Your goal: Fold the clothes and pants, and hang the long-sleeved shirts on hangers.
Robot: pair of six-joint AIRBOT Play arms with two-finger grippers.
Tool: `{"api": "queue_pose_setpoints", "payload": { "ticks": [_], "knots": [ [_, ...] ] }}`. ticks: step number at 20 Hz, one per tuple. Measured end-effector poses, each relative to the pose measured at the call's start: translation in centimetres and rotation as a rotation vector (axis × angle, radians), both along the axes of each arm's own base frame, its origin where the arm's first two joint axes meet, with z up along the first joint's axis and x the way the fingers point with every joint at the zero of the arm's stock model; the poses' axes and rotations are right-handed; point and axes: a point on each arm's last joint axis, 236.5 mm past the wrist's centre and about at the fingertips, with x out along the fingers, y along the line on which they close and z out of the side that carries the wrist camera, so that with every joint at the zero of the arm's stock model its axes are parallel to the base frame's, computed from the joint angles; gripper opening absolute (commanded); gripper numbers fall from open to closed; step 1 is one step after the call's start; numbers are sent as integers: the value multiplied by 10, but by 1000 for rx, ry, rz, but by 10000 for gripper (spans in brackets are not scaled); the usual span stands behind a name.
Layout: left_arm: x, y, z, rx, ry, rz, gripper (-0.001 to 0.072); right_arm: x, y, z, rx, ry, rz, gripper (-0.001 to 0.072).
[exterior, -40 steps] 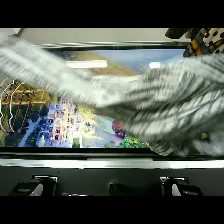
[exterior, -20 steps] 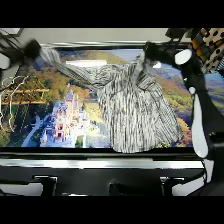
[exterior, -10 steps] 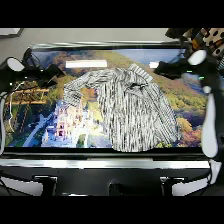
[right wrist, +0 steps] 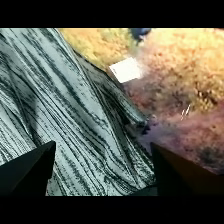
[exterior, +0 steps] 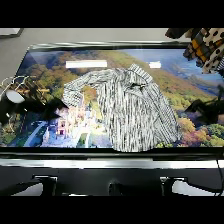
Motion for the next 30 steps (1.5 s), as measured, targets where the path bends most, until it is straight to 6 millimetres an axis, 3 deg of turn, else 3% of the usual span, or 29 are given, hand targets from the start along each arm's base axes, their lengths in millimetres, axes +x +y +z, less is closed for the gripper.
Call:
{"api": "queue_pose_setpoints", "payload": {
  "ticks": [4, 9, 10, 11, 12, 14, 18, 25, 26, 27, 28, 30],
  "knots": [
    [-30, -54, -28, -88, 31, -19, 720, -25, 9, -41, 62, 68, -40, 675],
    [-50, -110, -48, -164, 75, -42, 720, -23, 24, -73, 153, 81, -74, 652],
    [-53, -118, -51, -172, 82, -45, 720, -21, 27, -77, 173, 82, -79, 595],
    [-56, -125, -53, -181, 93, -48, 720, -19, 32, -79, 192, 81, -79, 435],
    [-59, -132, -56, -189, 102, -52, 720, -15, 35, -83, 201, 75, -77, 210],
    [-66, -145, -60, -201, 123, -67, 720, -10, 41, -89, 192, 68, -56, 41],
    [-82, -172, -67, -238, 166, -97, 720, 1, 51, -84, 177, 27, -31, 41],
    [-101, -223, -73, -325, 204, -129, 719, 6, 54, -49, 146, -38, -36, 41],
    [-102, -229, -73, -338, 204, -134, 614, 5, 55, -46, 147, -40, -34, 41],
    [-103, -236, -74, -349, 203, -139, 405, 3, 57, -43, 154, -36, -32, 41],
    [-104, -241, -77, -350, 202, -147, 23, 2, 60, -40, 165, -34, -27, 41],
    [-101, -250, -77, -366, 191, -145, 30, 0, 69, -33, 201, -32, -21, 41]
  ]
}}
